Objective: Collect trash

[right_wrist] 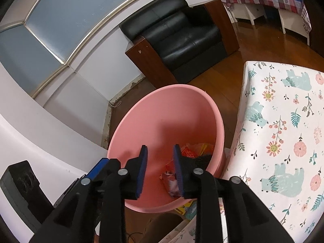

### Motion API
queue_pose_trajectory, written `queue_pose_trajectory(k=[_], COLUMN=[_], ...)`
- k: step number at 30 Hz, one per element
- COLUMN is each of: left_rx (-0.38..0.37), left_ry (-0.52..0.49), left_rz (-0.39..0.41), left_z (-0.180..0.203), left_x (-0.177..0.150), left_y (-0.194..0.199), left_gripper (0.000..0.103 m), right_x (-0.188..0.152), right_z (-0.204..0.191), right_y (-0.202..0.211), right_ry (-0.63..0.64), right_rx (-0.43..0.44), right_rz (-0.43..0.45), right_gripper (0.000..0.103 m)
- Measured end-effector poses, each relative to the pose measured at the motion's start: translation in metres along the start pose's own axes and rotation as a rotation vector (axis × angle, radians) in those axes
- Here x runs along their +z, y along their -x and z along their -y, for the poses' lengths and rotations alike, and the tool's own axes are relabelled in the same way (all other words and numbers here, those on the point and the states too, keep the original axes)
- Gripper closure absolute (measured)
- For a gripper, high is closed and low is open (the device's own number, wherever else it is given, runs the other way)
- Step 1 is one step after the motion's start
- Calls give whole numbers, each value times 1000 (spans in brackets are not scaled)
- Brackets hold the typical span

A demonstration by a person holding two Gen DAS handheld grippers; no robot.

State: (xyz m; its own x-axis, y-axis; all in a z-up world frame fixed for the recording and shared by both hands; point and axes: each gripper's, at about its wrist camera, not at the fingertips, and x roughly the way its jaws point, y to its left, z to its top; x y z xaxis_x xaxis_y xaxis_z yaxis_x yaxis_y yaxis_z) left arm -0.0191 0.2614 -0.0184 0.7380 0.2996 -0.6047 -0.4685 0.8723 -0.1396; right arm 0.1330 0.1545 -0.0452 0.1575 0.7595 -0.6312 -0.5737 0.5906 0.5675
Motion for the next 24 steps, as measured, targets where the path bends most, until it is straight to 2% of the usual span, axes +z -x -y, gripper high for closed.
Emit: queue_pose_trajectory(k=[3,5,11,13,14,15,21,24], left_rx=[-1,3,-18,-22,-26,-28,-9,-8], left_ry=[1,3,29,28,27,25,-11,-22], left_rz=[-1,-4,-15,-10,-5,0,41,53], left_z=[0,0,-3,-2,-3,-4,6,10], left_x=[0,0,-2,-2,-2,-1,1,1], left_y=[0,0,2,5,6,8,23,30], left_gripper=[71,71,71,68,59,56,53,51], right_x=[-1,-3,-10,-12,-13,-15,-28,-36], right_z=[-4,-9,-19,-22,-24,-24,-29,-34], right_y=[2,6,19,24,28,31,58,75], right_ry=[22,46,106,123,131,139,200,247], right_rx=[-3,-7,-10,-12,-11,-11,-32,-61], right_rz=[1,10,30,38,43,48,99,140], right_gripper=[75,68,64,63,62,62,54,45])
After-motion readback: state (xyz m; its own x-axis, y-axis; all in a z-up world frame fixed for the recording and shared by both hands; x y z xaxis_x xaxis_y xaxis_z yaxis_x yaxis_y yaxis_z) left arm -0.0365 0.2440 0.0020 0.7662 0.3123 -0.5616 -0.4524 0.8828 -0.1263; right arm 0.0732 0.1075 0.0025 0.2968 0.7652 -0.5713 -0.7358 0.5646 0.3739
